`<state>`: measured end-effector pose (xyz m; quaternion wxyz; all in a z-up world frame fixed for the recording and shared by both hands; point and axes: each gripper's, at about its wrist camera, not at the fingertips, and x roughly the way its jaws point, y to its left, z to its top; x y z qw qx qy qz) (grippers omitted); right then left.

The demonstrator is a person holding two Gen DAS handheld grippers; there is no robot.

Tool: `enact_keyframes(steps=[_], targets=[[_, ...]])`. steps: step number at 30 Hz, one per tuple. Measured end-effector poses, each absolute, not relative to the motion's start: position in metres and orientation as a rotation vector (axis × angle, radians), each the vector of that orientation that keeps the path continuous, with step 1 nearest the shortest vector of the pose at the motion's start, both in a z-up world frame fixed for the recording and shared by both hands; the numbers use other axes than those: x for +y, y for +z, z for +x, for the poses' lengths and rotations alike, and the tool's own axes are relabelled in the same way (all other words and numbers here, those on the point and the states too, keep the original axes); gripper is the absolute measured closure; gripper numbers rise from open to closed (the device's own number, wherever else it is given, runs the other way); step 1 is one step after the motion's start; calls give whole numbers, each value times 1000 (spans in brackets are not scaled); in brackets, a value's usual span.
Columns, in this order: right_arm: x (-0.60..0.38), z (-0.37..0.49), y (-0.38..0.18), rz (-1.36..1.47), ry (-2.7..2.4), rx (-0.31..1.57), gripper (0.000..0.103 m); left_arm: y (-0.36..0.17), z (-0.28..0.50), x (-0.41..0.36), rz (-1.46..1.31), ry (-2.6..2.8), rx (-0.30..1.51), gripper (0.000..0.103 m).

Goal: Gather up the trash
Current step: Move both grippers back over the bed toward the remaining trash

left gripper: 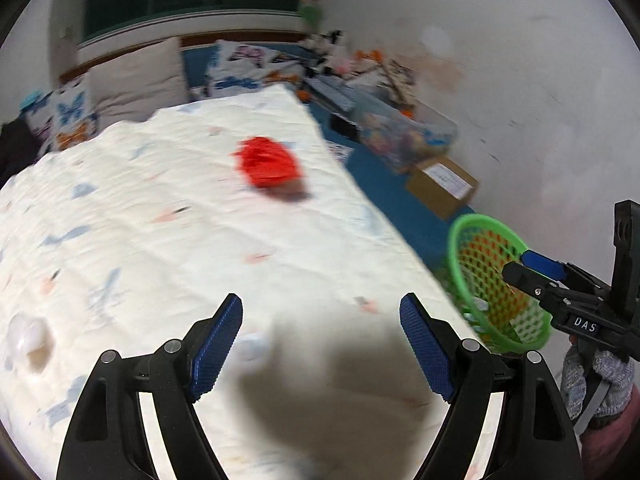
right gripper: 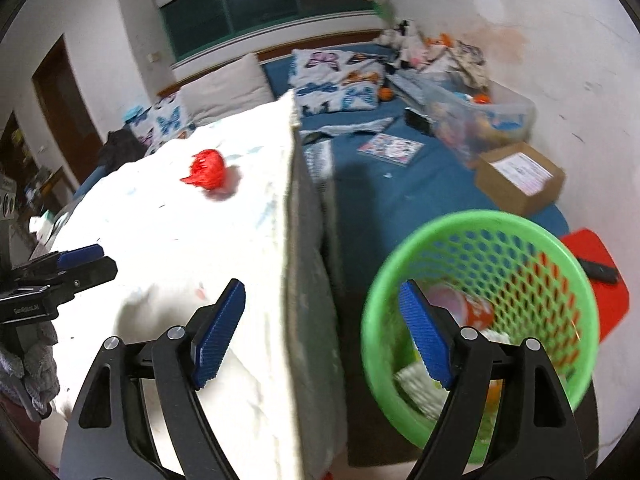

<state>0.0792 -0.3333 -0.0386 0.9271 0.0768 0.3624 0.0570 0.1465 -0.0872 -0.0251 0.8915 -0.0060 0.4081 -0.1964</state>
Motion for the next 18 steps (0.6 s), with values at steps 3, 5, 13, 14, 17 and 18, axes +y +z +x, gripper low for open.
enact_keyframes(steps=[3,5,13,14,17,18], targets=[[-313,96,-37,134,155,747,23,-23,146,-58,-37,-343,840,25],[-303,104,-37,122,176,748,23,-22,145,-37,-57,-290,837,25],[-264,137,-34,89,254,760,22,-12,149,41,-141,-102,809,25],[-260,142,-33,83,262,759,22,-12,150,49,-147,-78,807,25],[-248,153,-33,75,284,760,22,-15,152,79,-162,-4,807,25],[-245,155,-33,71,291,760,22,-18,153,87,-167,19,812,25]])
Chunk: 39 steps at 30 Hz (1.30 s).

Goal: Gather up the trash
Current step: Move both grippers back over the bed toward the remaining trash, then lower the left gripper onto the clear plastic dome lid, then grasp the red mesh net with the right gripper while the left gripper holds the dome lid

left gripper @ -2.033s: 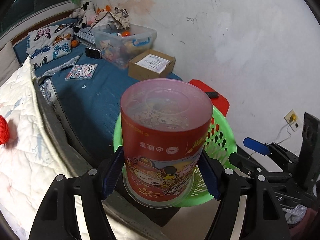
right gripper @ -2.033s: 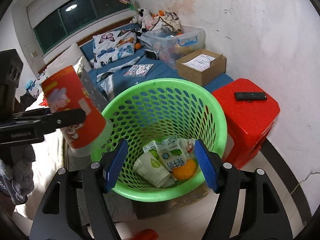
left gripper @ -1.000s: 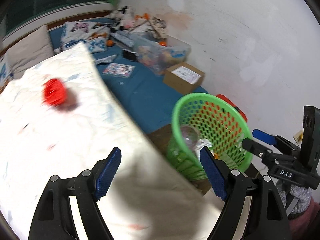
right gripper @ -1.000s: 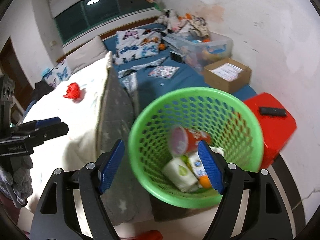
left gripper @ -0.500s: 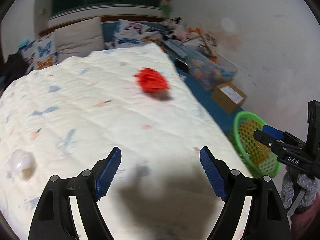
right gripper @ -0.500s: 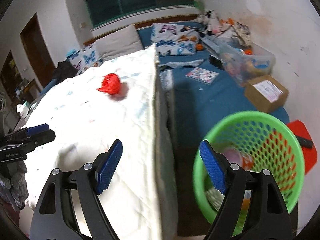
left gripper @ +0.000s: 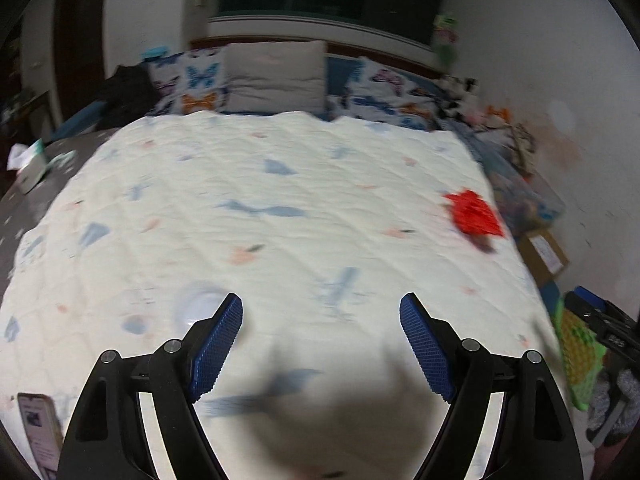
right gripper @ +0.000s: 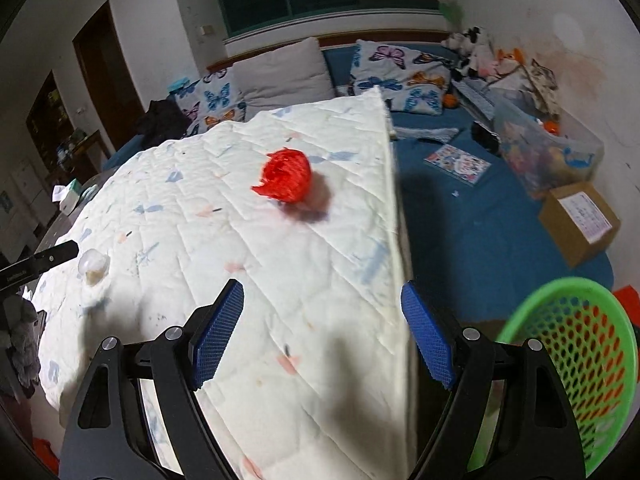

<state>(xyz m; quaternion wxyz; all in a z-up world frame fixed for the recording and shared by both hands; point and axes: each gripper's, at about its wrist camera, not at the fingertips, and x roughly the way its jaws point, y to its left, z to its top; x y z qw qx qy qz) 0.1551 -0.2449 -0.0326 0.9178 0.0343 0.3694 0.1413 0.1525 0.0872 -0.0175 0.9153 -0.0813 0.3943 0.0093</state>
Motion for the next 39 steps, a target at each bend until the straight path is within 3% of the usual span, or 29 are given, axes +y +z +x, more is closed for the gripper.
enact_keyframes(steps=[15,30,34,39], targets=[[-200,212,-37,33,349,773,21,-63,171,141,-184,118,903,23],[-171,296,-60,1,336,827,21,-83,181,157,-211,106,939,43],[-163,313,-65,-1,328,842,22,-82,183,156,-200,94,935,45],[-156,327,-75,-15,303,870,36,-83,185,155,-192,87,933,45]])
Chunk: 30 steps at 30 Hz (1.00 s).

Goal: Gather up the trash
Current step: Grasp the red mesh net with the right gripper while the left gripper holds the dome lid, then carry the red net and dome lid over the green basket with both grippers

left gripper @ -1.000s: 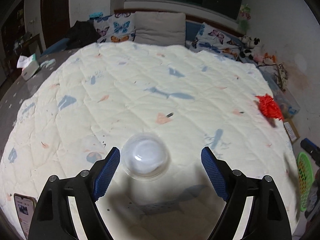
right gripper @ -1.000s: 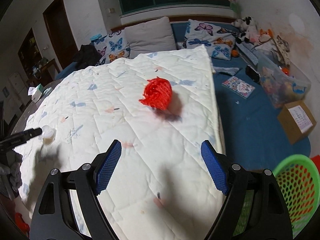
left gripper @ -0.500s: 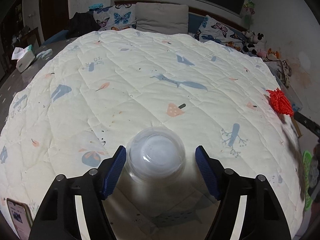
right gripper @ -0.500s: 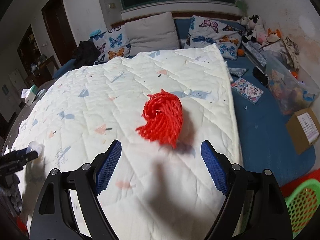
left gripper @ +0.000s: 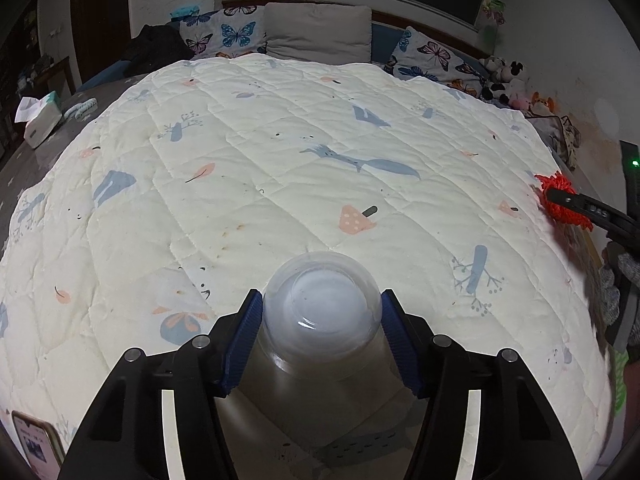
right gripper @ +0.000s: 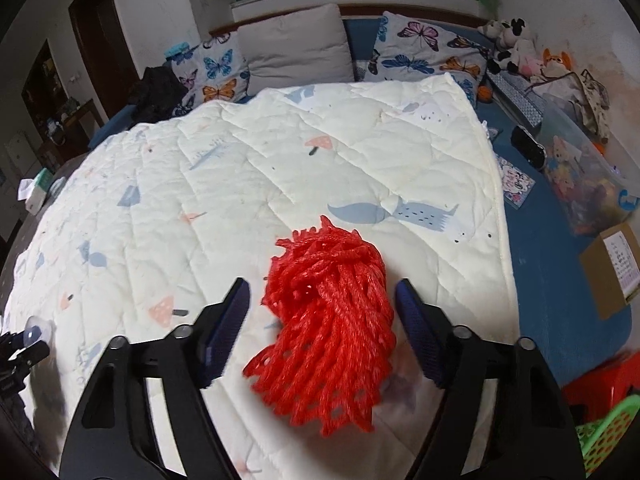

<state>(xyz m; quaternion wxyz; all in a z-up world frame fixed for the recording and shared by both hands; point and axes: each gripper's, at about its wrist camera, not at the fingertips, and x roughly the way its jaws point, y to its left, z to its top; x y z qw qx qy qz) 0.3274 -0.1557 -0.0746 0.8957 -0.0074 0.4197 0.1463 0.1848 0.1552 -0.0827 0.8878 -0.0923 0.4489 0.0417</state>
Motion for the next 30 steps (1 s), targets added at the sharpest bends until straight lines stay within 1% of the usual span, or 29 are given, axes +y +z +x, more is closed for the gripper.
enact_keyframes(steps=[3,7,17,30], targets=[[-157,331,-81,-6,295,896,46,-82,185,156,-197,82,928,45],[-163,325,-78,10,296,887,51,-78,183,154,-203,69,915,45],[-178,282,-59,38,322,842,52,-58,171,127,-184,-14,873,46],[-207,205,-44,33,300,809,52,-38,160,57,-139,-185,850,46]])
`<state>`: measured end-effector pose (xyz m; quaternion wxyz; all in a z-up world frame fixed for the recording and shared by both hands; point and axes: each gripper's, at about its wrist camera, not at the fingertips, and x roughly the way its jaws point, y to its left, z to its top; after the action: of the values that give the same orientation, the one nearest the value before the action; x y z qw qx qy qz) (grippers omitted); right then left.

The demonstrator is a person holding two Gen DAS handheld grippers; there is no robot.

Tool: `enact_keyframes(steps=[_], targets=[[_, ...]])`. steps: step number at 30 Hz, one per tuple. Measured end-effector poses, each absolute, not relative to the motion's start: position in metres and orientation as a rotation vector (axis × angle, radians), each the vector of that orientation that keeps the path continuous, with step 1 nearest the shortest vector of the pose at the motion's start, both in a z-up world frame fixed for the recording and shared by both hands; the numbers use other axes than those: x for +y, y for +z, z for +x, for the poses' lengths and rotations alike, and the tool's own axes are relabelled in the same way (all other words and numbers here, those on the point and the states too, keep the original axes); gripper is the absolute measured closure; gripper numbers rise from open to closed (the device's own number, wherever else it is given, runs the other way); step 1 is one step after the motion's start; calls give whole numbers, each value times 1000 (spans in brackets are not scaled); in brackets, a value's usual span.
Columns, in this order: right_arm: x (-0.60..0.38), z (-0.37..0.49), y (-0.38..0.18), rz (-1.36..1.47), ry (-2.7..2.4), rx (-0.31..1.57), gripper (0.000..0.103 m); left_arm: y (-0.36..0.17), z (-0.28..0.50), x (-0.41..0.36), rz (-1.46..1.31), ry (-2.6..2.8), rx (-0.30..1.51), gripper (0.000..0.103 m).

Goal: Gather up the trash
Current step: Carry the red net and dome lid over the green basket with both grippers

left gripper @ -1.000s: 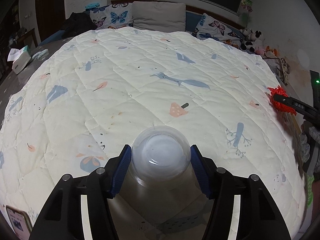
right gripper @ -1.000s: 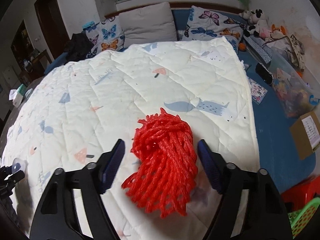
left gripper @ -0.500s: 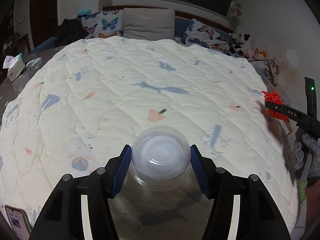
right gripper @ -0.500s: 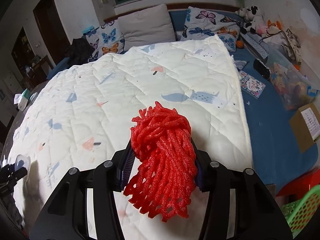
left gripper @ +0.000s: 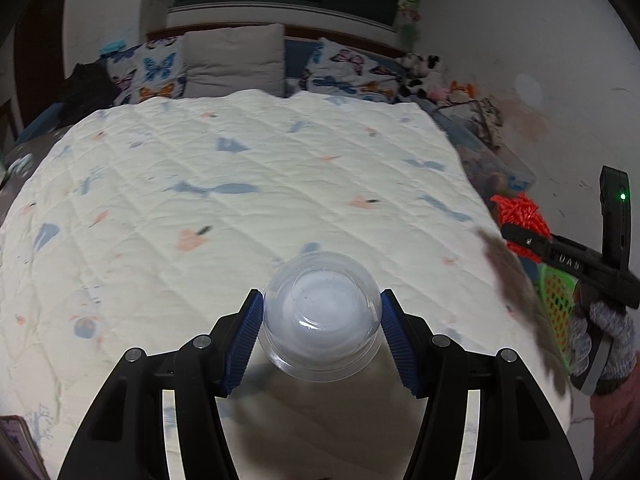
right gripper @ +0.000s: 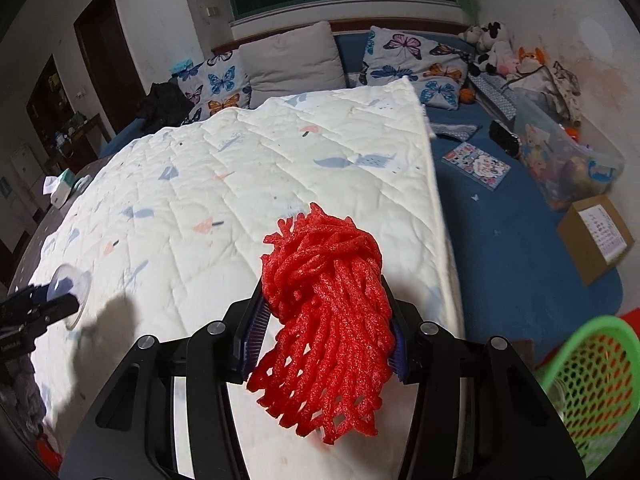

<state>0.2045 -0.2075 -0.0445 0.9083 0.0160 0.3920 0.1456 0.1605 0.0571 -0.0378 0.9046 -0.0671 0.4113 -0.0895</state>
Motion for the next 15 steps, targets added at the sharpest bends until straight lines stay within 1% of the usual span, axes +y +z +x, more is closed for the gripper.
enact_keyframes(steps=[10,15], targets=[[-251,154,-40,57,232,786,52,-26,154,-3,-94,-301,838,46],[-288,128,-44,84,153,791,51,-23,152,-39,-69,-373,840,46]])
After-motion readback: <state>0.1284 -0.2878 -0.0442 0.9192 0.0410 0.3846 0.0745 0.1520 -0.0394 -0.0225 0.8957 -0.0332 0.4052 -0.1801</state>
